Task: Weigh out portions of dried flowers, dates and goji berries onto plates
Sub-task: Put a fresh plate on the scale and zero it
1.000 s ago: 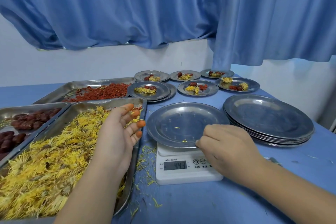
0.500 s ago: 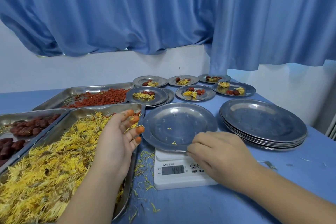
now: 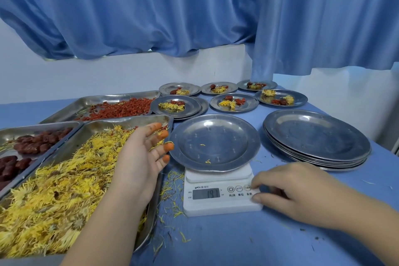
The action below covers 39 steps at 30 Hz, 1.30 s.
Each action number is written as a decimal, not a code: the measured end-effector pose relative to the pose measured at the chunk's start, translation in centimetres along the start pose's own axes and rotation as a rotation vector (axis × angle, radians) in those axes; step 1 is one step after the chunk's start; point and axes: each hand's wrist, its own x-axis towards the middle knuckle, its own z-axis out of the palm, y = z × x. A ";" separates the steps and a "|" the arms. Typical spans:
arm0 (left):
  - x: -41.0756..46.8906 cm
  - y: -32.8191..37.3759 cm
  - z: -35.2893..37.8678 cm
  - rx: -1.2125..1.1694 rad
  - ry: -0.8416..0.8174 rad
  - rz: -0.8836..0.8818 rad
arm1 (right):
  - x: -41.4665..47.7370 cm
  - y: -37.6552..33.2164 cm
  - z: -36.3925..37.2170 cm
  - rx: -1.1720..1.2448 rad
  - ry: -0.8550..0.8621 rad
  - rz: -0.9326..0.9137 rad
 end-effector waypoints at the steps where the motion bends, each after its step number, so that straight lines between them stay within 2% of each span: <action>1: 0.0 0.0 0.0 0.000 0.001 -0.002 | 0.1 -0.1 0.0 0.012 -0.012 0.015; 17: 0.3 -0.2 -0.1 0.017 -0.048 -0.027 | 0.5 -2.1 0.2 0.024 -0.089 0.201; 26: -0.1 -0.1 0.5 0.067 -0.065 -0.039 | 0.5 -2.8 -0.3 0.013 -0.067 0.197; 31: -0.5 0.3 1.0 0.111 -0.064 -0.032 | 1.3 -4.0 -0.8 0.117 0.082 0.227; 35: -1.0 0.3 1.1 0.108 -0.121 -0.009 | 3.9 -5.2 -1.8 0.303 0.404 0.227; 37: -1.2 0.6 1.5 0.126 -0.129 -0.006 | 4.8 -6.2 -1.5 0.288 0.505 0.211; 39: -1.3 0.9 1.8 0.162 -0.123 -0.002 | 4.9 -7.4 -0.5 0.223 0.502 0.169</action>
